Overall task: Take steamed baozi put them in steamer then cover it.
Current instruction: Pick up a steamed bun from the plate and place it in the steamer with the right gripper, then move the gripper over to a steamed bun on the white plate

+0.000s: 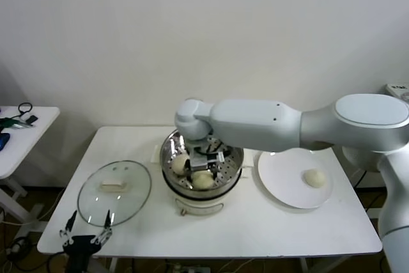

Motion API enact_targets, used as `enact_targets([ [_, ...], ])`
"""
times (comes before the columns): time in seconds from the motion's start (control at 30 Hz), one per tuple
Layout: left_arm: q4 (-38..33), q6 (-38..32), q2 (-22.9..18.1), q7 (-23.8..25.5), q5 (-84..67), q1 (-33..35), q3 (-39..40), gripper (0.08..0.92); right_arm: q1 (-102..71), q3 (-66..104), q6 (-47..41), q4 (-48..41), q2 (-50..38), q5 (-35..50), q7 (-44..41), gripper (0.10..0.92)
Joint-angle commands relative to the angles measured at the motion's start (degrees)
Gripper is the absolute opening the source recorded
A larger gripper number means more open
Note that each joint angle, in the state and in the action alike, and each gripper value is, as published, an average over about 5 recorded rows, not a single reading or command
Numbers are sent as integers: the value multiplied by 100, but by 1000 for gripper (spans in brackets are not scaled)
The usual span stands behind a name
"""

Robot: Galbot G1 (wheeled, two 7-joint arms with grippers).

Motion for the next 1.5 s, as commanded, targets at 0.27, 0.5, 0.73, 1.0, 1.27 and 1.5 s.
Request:
enact_targets([
  [0.27,-8,3,15,2,-20,-8,3,823,100,194,1,-28,-124,13,-56,823],
  [0.5,-30,8,22,2,-2,-12,14,823,487,186,-398,-383,-607,721,273,823],
  [0.73,-49,-6,39,6,15,9,26,823,811,-169,-1324,-751,-1518,1667,926,823],
  [1.0,-61,-15,50,10,27,22,41,823,988,-549,-3217,-488,-2856,2904,1499,823],
  [1.27,-77,3,44,12,88,7,96,823,231,-27,-3752,-732,-3872,2747,1231,823],
  [1.5,-67,12,13,8,133,5,100,823,-706,736,-3435,-1201,-4299,1819,988,823],
])
